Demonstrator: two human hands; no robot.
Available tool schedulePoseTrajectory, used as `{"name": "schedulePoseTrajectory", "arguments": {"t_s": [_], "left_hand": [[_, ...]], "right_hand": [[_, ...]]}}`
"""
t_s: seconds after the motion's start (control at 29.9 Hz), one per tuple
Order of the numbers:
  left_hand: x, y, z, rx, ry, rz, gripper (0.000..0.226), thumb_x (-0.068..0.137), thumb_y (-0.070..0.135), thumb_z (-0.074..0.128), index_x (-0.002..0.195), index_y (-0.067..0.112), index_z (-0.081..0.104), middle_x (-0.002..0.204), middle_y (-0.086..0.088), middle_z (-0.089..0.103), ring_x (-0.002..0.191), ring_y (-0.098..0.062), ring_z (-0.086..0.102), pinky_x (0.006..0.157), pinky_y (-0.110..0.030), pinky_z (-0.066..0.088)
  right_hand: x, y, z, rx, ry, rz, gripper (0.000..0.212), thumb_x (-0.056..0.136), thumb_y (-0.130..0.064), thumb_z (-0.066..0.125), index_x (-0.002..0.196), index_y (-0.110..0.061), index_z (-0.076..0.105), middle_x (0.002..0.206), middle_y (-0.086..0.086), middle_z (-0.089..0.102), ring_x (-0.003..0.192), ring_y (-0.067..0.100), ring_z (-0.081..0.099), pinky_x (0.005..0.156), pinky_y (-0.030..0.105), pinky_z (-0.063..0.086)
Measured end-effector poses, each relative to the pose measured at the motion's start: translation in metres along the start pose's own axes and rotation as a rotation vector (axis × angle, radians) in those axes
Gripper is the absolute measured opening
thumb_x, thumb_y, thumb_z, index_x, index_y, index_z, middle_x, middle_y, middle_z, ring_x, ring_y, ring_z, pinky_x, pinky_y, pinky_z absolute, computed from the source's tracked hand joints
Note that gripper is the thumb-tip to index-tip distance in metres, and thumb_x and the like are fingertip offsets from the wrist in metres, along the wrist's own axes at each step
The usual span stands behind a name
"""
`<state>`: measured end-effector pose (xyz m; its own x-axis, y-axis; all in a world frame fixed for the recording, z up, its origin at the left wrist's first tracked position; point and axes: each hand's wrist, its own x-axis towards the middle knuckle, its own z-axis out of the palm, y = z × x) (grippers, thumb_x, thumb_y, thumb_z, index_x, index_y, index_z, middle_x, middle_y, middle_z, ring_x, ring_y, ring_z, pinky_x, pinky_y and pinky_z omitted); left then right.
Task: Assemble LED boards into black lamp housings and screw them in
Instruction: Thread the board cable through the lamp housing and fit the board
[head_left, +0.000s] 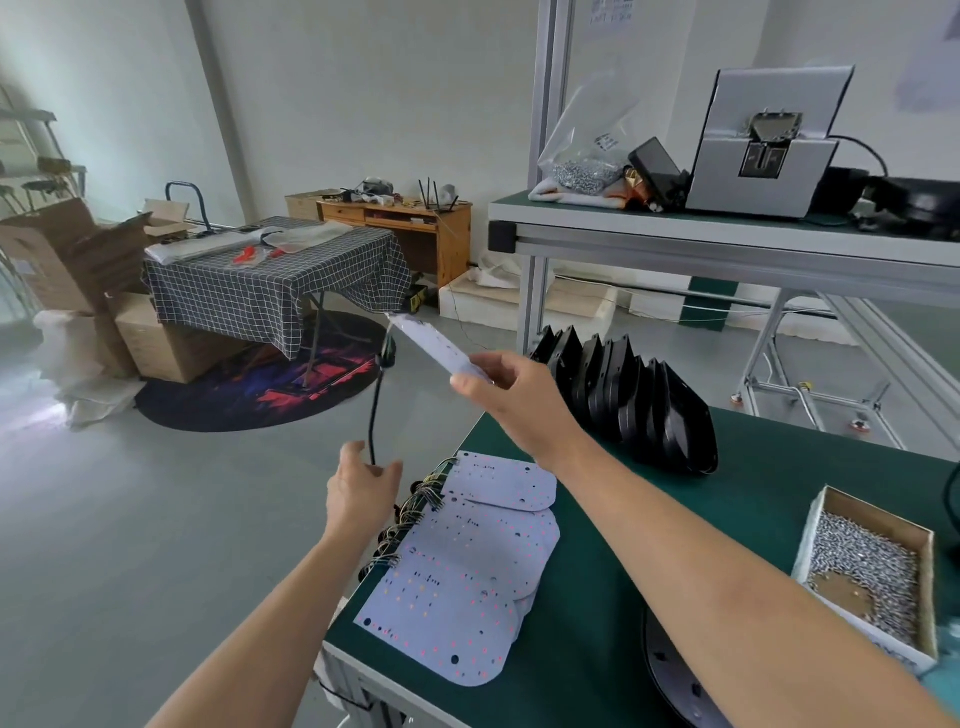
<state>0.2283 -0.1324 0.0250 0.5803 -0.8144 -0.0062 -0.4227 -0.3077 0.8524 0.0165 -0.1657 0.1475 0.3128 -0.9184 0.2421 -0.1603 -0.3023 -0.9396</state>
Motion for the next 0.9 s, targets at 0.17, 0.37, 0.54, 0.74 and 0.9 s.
{"name": "schedulePoseTrajectory", "arguments": {"t_s": [0.17, 0.37, 0.54, 0.74, 0.9], "left_hand": [[0.004, 0.003, -0.005, -0.099, -0.019, -0.065, 0.087, 0.092, 0.042, 0.07, 0.161, 0.025, 0.02, 0.099, -0.003, 0.074, 0.083, -0.017, 0.076, 0.074, -0.032, 0.054], [-0.003, 0.014, -0.019, -0.381, 0.096, -0.142, 0.053, 0.095, 0.05, 0.064, 0.128, 0.009, 0.059, 0.088, -0.006, 0.076, 0.069, -0.014, 0.075, 0.082, -0.036, 0.056], [-0.034, 0.001, -0.076, -0.471, -0.083, -0.265, 0.082, 0.073, 0.087, 0.062, 0.08, 0.006, 0.066, 0.074, -0.017, 0.076, 0.064, -0.03, 0.077, 0.057, -0.029, 0.045], [-0.076, -0.044, -0.129, 0.244, -0.693, 0.403, 0.07, 0.064, 0.083, 0.076, 0.118, 0.038, 0.071, 0.101, 0.0, 0.077, 0.08, -0.019, 0.073, 0.073, -0.03, 0.059], [-0.073, -0.037, -0.129, -1.179, -1.269, 0.096, 0.052, 0.115, 0.023, 0.009, 0.157, 0.024, -0.021, 0.127, -0.049, 0.047, 0.092, -0.055, 0.056, 0.08, -0.076, 0.041]], "right_hand": [[-0.047, -0.079, -0.033, 0.216, 0.02, -0.196, 0.046, 0.077, -0.042, 0.078, 0.118, -0.022, 0.073, 0.112, -0.002, 0.078, 0.102, 0.01, 0.07, 0.09, 0.028, 0.055], [-0.119, -0.126, -0.106, 0.393, 0.072, -0.366, 0.08, 0.075, -0.056, 0.086, 0.132, -0.004, 0.063, 0.134, 0.024, 0.066, 0.12, 0.034, 0.063, 0.094, 0.035, 0.05], [-0.18, -0.118, -0.155, 0.379, 0.176, -0.327, 0.102, 0.069, -0.064, 0.086, 0.139, 0.004, 0.056, 0.134, 0.023, 0.065, 0.12, 0.034, 0.061, 0.094, 0.032, 0.051], [-0.218, -0.091, -0.188, 0.326, 0.277, -0.306, 0.07, 0.077, -0.041, 0.079, 0.132, -0.002, 0.061, 0.132, 0.021, 0.069, 0.121, 0.035, 0.064, 0.097, 0.037, 0.05], [-0.231, -0.076, -0.208, 0.339, 0.363, -0.296, 0.063, 0.08, -0.037, 0.063, 0.133, -0.003, 0.062, 0.132, 0.022, 0.069, 0.119, 0.032, 0.065, 0.093, 0.032, 0.053]]}}
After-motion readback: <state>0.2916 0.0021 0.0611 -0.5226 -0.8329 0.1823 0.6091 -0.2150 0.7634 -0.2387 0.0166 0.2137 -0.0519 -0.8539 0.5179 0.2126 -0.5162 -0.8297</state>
